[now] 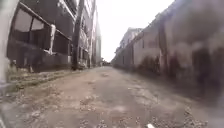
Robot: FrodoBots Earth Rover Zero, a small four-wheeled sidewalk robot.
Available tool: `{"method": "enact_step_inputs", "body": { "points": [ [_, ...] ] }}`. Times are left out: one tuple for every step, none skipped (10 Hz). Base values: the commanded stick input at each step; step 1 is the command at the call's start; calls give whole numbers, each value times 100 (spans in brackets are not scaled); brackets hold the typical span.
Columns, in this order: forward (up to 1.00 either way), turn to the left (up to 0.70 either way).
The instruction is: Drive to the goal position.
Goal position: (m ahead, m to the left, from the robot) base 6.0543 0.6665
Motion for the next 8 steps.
{"method": "enact_step_inputs", "body": {
  "points": [
    [85, 0],
    [85, 0],
    [85, 0],
    [85, 0],
    [85, 0],
    [85, 0],
    [85, 0],
    [85, 0]
  ]
}}
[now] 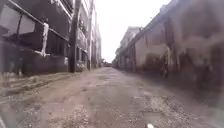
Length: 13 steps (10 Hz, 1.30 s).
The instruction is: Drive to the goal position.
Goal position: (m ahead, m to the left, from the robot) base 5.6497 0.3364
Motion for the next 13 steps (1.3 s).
{"method": "enact_step_inputs", "body": {
  "points": [
    [85, 0],
    [85, 0],
    [85, 0],
    [85, 0],
    [85, 0],
    [85, 0],
    [85, 0],
    [85, 0],
    [85, 0],
    [85, 0],
    [85, 0],
    [85, 0],
    [85, 0]
  ]
}}
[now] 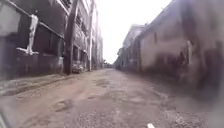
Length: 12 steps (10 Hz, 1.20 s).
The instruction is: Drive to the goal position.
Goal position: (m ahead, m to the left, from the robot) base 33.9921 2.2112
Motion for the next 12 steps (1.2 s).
{"method": "enact_step_inputs", "body": {
  "points": [
    [85, 0],
    [85, 0],
    [85, 0],
    [85, 0],
    [85, 0],
    [85, 0],
    [85, 0],
    [85, 0],
    [85, 0],
    [85, 0],
    [85, 0],
    [85, 0]
  ]
}}
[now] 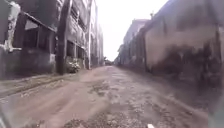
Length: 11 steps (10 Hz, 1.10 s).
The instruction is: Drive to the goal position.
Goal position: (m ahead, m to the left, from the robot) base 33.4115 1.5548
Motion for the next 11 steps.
{"method": "enact_step_inputs", "body": {
  "points": [
    [85, 0],
    [85, 0],
    [85, 0],
    [85, 0],
    [85, 0],
    [85, 0],
    [85, 0],
    [85, 0],
    [85, 0],
    [85, 0],
    [85, 0]
  ]
}}
